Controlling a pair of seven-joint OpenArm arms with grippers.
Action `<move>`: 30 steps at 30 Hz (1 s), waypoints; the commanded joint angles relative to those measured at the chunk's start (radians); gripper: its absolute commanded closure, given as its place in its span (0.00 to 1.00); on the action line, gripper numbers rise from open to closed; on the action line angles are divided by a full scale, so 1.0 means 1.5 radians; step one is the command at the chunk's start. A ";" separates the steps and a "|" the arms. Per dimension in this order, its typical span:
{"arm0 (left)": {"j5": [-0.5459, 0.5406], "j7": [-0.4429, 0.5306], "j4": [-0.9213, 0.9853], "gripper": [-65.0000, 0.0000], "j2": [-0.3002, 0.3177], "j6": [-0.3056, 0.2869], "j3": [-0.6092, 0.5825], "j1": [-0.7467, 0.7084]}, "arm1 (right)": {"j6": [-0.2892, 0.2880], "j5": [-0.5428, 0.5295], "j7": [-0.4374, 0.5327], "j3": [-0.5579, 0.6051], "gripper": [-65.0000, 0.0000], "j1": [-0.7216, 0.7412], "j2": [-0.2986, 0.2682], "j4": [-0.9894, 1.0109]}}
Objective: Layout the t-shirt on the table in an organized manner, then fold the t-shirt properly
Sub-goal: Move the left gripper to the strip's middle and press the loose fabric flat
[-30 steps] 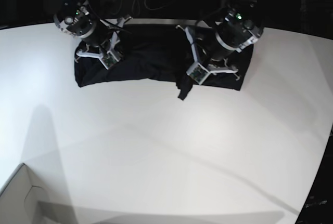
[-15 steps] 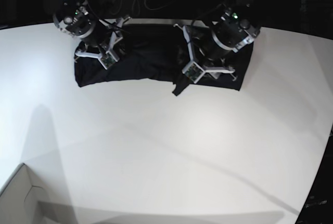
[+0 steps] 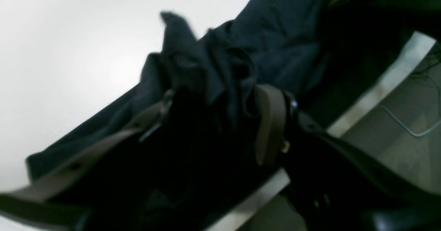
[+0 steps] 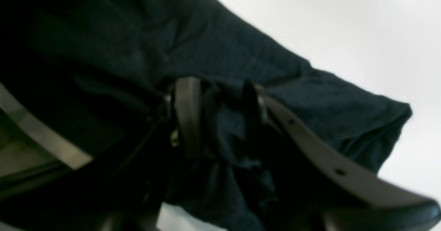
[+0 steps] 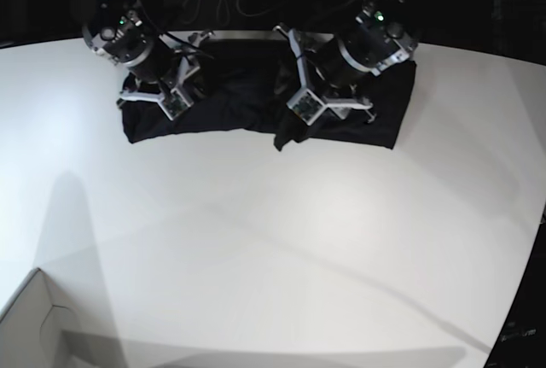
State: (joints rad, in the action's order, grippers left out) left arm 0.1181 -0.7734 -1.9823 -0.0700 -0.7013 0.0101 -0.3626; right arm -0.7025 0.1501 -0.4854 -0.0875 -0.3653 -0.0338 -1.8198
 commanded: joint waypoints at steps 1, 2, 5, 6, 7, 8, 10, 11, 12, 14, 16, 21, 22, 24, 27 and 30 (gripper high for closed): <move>-0.009 0.018 -0.022 0.56 -0.002 0.002 0.016 0.007 | 0.003 -0.008 0.015 -0.013 0.67 0.001 -0.002 -0.018; -0.013 0.018 -0.025 0.56 -0.003 0.002 0.029 0.009 | 0.003 -0.008 0.015 -0.022 0.67 0.001 -0.001 -0.018; -0.076 0.018 -0.029 0.56 -0.006 0.002 0.076 0.018 | 0.003 -0.009 0.015 -0.046 0.67 0.004 0.009 -0.017; -0.113 0.017 -0.029 0.56 -0.005 0.002 0.101 0.019 | 0.003 -0.009 0.015 -0.057 0.67 0.004 0.013 -0.017; -0.152 0.017 -0.029 0.56 -0.005 0.002 0.129 0.019 | 0.003 -0.009 0.015 -0.065 0.67 0.003 0.014 -0.017; -0.184 0.014 -0.029 0.56 -0.005 0.002 0.152 0.020 | 0.003 -0.009 0.015 -0.069 0.67 0.003 0.014 -0.016; -0.245 0.010 -0.026 0.56 -0.004 0.002 0.192 0.021 | 0.003 -0.009 0.015 -0.072 0.67 0.001 0.014 -0.015; -0.269 0.009 -0.026 0.56 -0.004 0.002 0.209 0.021 | 0.003 -0.009 0.015 -0.072 0.67 0.000 0.014 -0.015; -0.292 0.009 -0.026 0.56 0.001 0.002 0.224 0.021 | 0.003 -0.009 0.015 -0.072 0.67 -0.001 0.014 -0.015; -0.340 0.009 -0.024 0.56 0.019 0.002 0.251 0.020 | 0.003 -0.009 0.015 -0.072 0.67 -0.001 0.014 -0.015; -0.362 0.009 -0.021 0.56 0.032 0.002 0.268 0.021 | 0.003 -0.009 0.015 -0.072 0.67 -0.004 0.014 -0.015; -0.301 0.010 0.029 0.56 0.034 0.002 0.275 0.040 | 0.003 -0.009 0.015 -0.071 0.67 -0.009 0.018 -0.015; -0.281 0.009 0.041 0.56 0.033 0.002 0.264 0.041 | 0.003 -0.009 0.015 -0.071 0.67 -0.010 0.021 -0.015; -0.246 0.009 0.064 0.56 0.034 0.002 0.235 0.050 | 0.003 -0.009 0.015 -0.071 0.67 -0.010 0.021 -0.015; -0.212 0.008 0.078 0.56 0.038 0.002 0.158 0.043 | 0.003 -0.009 0.015 -0.071 0.67 -0.010 0.022 -0.015; -0.183 0.008 0.086 0.56 0.066 0.002 0.037 0.039 | 0.003 -0.009 0.015 -0.072 0.67 -0.011 0.022 -0.015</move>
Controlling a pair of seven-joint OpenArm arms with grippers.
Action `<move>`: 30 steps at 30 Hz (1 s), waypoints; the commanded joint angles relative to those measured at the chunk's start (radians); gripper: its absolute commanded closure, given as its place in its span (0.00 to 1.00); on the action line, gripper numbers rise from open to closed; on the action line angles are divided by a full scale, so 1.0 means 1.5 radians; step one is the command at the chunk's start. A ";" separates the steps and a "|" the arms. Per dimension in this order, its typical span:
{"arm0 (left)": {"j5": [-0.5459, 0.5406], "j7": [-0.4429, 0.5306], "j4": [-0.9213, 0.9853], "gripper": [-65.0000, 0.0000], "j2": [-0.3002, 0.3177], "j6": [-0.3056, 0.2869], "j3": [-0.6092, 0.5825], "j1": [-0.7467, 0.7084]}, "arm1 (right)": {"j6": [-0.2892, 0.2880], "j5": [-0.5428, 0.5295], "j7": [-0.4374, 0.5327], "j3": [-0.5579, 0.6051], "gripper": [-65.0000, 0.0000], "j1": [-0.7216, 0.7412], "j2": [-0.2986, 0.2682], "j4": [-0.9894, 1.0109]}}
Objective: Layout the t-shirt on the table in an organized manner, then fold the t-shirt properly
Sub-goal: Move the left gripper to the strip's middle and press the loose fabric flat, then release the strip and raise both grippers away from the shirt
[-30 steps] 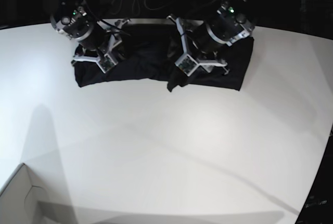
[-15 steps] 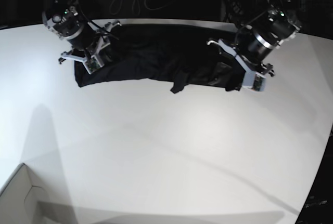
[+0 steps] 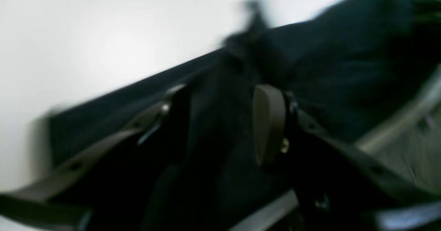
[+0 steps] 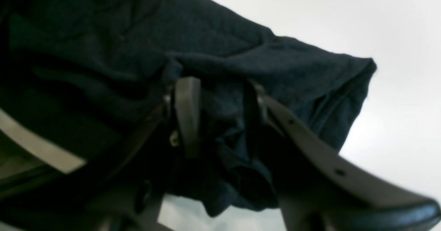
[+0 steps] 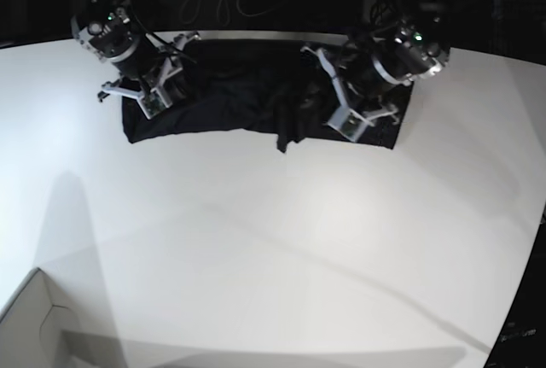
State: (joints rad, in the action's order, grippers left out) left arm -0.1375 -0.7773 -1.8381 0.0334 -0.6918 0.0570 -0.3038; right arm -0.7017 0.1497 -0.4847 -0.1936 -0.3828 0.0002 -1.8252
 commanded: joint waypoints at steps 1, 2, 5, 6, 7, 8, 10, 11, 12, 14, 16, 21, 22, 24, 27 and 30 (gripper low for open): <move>-0.007 0.010 -0.013 0.56 0.010 -0.004 -0.039 0.000 | 0.002 -0.008 0.015 -0.001 0.67 0.001 -0.001 -0.011; -0.004 0.010 -0.016 0.56 0.022 -0.004 -0.085 0.000 | 0.002 -0.008 0.015 -0.005 0.67 0.001 -0.001 -0.011; -0.005 0.010 -0.023 0.56 0.049 -0.004 -0.159 0.001 | 0.002 -0.008 0.015 -0.033 0.67 0.001 0.007 -0.014; -0.006 0.010 -0.030 0.56 0.053 -0.004 -0.167 0.001 | 0.002 -0.008 0.015 -0.042 0.67 0.001 0.011 -0.016; -0.007 0.011 -0.037 0.56 0.053 -0.004 -0.170 -0.002 | 0.002 -0.008 0.015 -0.059 0.67 0.001 0.015 -0.017; -0.007 0.011 -0.046 0.56 0.055 -0.004 -0.170 -0.002 | 0.002 -0.009 0.015 -0.073 0.67 0.002 0.015 -0.017; -0.006 0.011 -0.062 0.56 0.060 -0.004 -0.168 -0.003 | 0.002 -0.009 0.015 -0.100 0.67 0.006 0.029 -0.016; -0.008 0.011 -0.071 0.56 0.071 -0.004 -0.158 -0.004 | 0.002 -0.009 0.015 -0.114 0.67 0.006 0.036 -0.017; -0.009 0.011 -0.079 0.56 0.075 -0.004 -0.143 -0.011 | 0.002 -0.010 0.015 -0.125 0.67 0.007 0.041 -0.022; -0.009 0.011 -0.096 0.56 0.075 -0.004 -0.104 -0.022 | 0.002 -0.015 0.015 -0.137 0.67 0.007 0.051 -0.028; -0.013 0.011 -0.107 0.56 0.074 -0.004 -0.054 -0.033 | 0.002 -0.038 0.015 -0.148 0.63 0.007 0.056 -0.037; -0.097 0.011 -0.104 0.56 0.082 -0.004 0.108 -0.051 | 0.002 -0.076 0.013 -0.186 0.36 0.022 0.065 -0.042; -0.116 0.011 -0.104 0.56 0.082 -0.004 0.154 -0.058 | 0.002 -0.076 0.005 -0.191 0.32 0.029 0.065 -0.032; -0.148 0.011 -0.103 0.56 0.082 -0.004 0.230 -0.062 | 0.002 -0.074 -0.024 -0.190 0.27 0.047 0.059 0.001; -0.177 0.011 -0.092 0.55 0.082 -0.004 0.329 -0.063 | 0.002 -0.076 -0.085 -0.190 0.24 0.086 0.036 0.062; -0.183 0.011 -0.068 0.55 0.082 -0.004 0.413 -0.058 | 0.002 -0.077 -0.116 -0.190 0.24 0.098 0.033 0.092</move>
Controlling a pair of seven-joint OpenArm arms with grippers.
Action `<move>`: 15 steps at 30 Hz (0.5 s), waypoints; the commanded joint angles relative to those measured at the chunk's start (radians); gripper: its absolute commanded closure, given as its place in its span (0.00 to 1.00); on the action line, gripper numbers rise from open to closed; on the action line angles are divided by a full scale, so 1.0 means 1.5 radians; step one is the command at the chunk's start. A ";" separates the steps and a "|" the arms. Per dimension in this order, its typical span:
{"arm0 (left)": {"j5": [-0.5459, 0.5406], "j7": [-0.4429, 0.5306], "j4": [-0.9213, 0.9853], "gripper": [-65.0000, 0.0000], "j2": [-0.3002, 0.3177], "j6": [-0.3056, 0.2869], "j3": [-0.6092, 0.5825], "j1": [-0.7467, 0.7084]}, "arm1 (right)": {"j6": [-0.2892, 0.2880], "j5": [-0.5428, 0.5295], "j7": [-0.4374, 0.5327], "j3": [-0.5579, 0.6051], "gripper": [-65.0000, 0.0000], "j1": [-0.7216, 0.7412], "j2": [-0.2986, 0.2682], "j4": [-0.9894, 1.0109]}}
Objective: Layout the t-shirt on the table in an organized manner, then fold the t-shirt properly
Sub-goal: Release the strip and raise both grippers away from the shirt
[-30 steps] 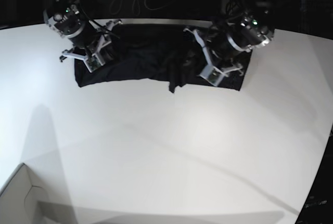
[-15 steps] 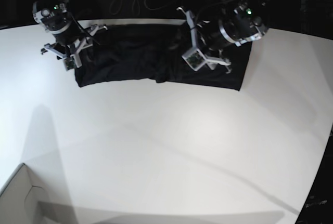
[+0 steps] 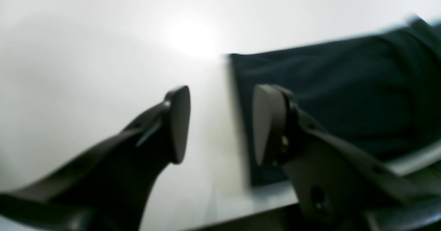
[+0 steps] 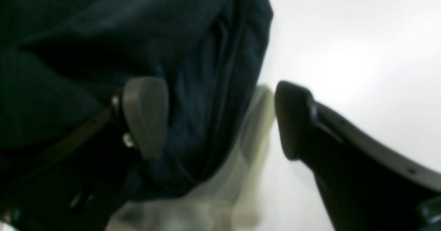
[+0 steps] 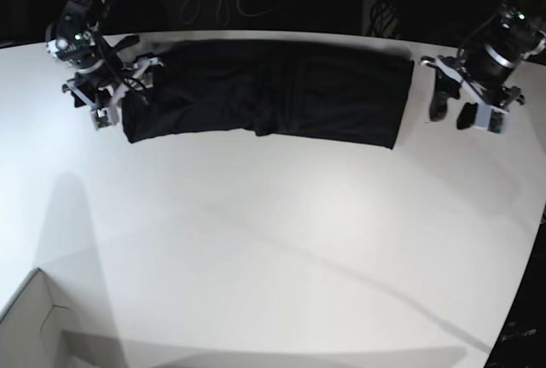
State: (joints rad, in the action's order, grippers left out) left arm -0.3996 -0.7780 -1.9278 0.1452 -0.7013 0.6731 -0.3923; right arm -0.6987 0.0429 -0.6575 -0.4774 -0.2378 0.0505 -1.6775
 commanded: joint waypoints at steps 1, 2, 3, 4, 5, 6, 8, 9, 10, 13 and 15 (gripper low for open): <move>-0.008 0.012 0.007 0.55 0.007 0.002 0.030 0.002 | 0.000 -0.006 -0.002 0.000 0.24 0.002 0.000 -0.001; -0.008 0.013 0.022 0.55 0.007 0.002 0.052 0.003 | 0.000 -0.006 -0.003 0.002 0.24 0.002 0.001 -0.001; -0.009 0.016 0.037 0.55 0.008 0.002 0.070 0.003 | 0.000 -0.007 -0.005 0.004 0.24 0.002 0.003 -0.001; -0.009 0.017 0.049 0.55 0.009 0.002 0.085 0.004 | 0.000 -0.007 -0.006 0.004 0.24 0.000 0.005 -0.003; -0.009 0.017 0.060 0.55 0.016 0.002 0.096 0.009 | 0.000 -0.008 -0.006 0.004 0.24 0.000 0.012 -0.003; -0.009 0.013 0.074 0.55 0.021 0.002 0.103 0.012 | 0.000 -0.008 -0.007 0.004 0.24 0.000 0.022 -0.003; -0.009 0.017 0.100 0.55 0.026 0.002 0.108 0.011 | 0.000 -0.008 -0.007 0.003 0.24 0.000 0.038 -0.003; -0.009 0.017 0.105 0.55 0.026 0.002 0.111 0.011 | 0.000 -0.008 -0.003 0.003 0.24 0.000 0.045 -0.003; -0.009 0.017 0.109 0.55 0.026 0.002 0.112 0.010 | 0.000 -0.008 -0.002 0.004 0.24 -0.002 0.051 -0.003; -0.009 0.017 0.116 0.55 0.026 0.002 0.113 0.010 | 0.000 -0.008 -0.002 0.004 0.26 -0.002 0.064 -0.001; -0.009 0.017 0.116 0.55 0.025 0.002 0.110 0.010 | 0.000 -0.008 -0.003 0.004 0.33 -0.002 0.065 0.000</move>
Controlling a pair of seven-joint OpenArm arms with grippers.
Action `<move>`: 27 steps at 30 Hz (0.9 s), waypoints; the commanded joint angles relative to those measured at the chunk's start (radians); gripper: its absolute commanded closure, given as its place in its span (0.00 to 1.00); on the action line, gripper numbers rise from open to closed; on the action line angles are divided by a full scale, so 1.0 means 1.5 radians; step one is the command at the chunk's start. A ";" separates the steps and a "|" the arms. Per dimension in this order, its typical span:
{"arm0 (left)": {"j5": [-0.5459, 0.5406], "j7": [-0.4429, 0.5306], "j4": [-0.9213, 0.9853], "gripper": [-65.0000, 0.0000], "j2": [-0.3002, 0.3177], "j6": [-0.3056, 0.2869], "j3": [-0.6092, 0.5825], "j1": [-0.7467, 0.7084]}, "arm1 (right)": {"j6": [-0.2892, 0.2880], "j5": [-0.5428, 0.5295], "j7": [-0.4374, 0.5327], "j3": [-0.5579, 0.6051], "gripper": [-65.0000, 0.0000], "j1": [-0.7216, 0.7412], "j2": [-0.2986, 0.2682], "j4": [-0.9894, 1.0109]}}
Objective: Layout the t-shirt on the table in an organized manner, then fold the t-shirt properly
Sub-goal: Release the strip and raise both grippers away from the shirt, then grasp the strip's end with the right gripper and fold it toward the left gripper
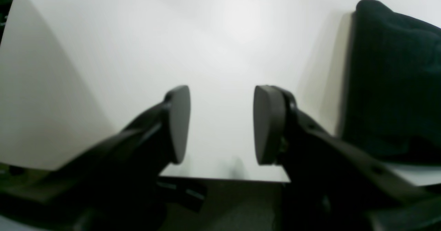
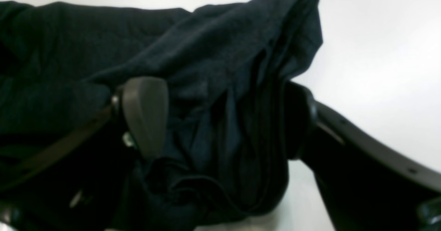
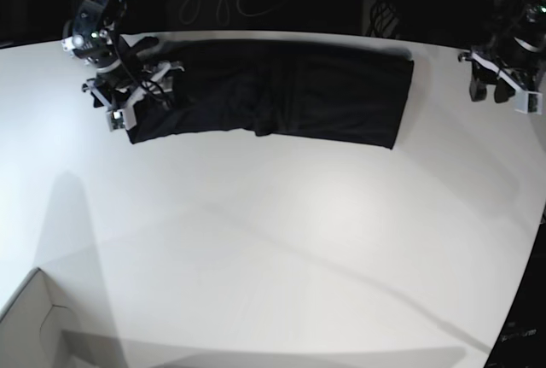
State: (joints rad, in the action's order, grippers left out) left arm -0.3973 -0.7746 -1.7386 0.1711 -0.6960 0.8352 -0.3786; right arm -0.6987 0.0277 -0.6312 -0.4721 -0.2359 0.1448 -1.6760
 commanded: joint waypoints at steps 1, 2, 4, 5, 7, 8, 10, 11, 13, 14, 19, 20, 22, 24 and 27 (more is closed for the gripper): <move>-0.011 0.015 -0.011 0.55 0.008 -0.001 0.002 0.001 | 0.000 0.003 -0.026 0.000 0.39 -0.002 0.003 -0.001; -0.009 0.015 -0.011 0.55 0.008 -0.001 0.002 0.002 | 0.000 0.003 -0.026 0.000 0.45 -0.002 0.003 -0.001; -0.007 0.015 -0.011 0.55 0.008 -0.001 0.001 0.002 | 0.000 0.003 -0.031 0.001 0.61 -0.002 0.006 -0.001; -0.007 0.015 -0.011 0.55 0.008 -0.001 0.001 0.003 | 0.000 0.004 -0.039 0.001 0.68 -0.002 0.008 -0.001; -0.006 0.016 -0.011 0.55 0.007 -0.001 0.000 0.003 | 0.000 0.004 -0.057 0.001 0.79 -0.001 0.008 -0.001; -0.005 0.016 -0.011 0.55 0.006 -0.001 0.000 0.004 | 0.000 0.004 -0.066 0.002 0.85 -0.001 0.008 -0.001; -0.005 0.012 -0.011 0.55 0.005 -0.001 0.000 0.010 | 0.000 0.004 -0.076 0.012 0.96 0.005 0.008 -0.001; -0.004 0.010 -0.010 0.55 0.005 -0.001 0.000 0.015 | 0.000 0.004 -0.081 0.021 1.00 0.006 0.008 -0.001; -0.004 0.010 -0.010 0.55 0.006 -0.001 0.000 0.014 | 0.000 0.004 -0.093 0.031 1.00 0.006 0.008 -0.010; -0.004 0.010 -0.010 0.55 0.006 -0.001 0.001 0.013 | 0.000 0.004 -0.096 0.034 1.00 0.008 0.008 -0.017; -0.004 0.011 -0.012 0.55 0.008 -0.001 0.005 -0.010 | 0.000 -0.021 -0.099 0.035 1.00 0.008 0.008 -0.089; -0.004 0.010 -0.013 0.55 0.008 -0.001 0.006 -0.014 | 0.000 -0.023 -0.099 0.044 1.00 0.007 0.008 -0.110; -0.004 0.010 -0.012 0.55 0.008 -0.001 0.006 -0.022 | 0.000 -0.023 -0.099 0.078 1.00 0.004 0.008 -0.139; -0.003 0.010 -0.011 0.55 0.006 -0.001 0.006 -0.022 | 0.000 -0.023 -0.099 0.114 1.00 0.002 0.008 -0.163; -0.003 0.009 -0.011 0.56 0.004 -0.001 0.001 -0.022 | 0.000 -0.023 -0.099 0.154 1.00 -0.010 0.008 -0.183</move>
State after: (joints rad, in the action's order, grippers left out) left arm -0.3874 -0.7815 -1.7390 0.1654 -0.6960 0.8310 -0.4099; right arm -0.6941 0.0036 -0.7963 -0.2394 -0.2508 0.1577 -1.9339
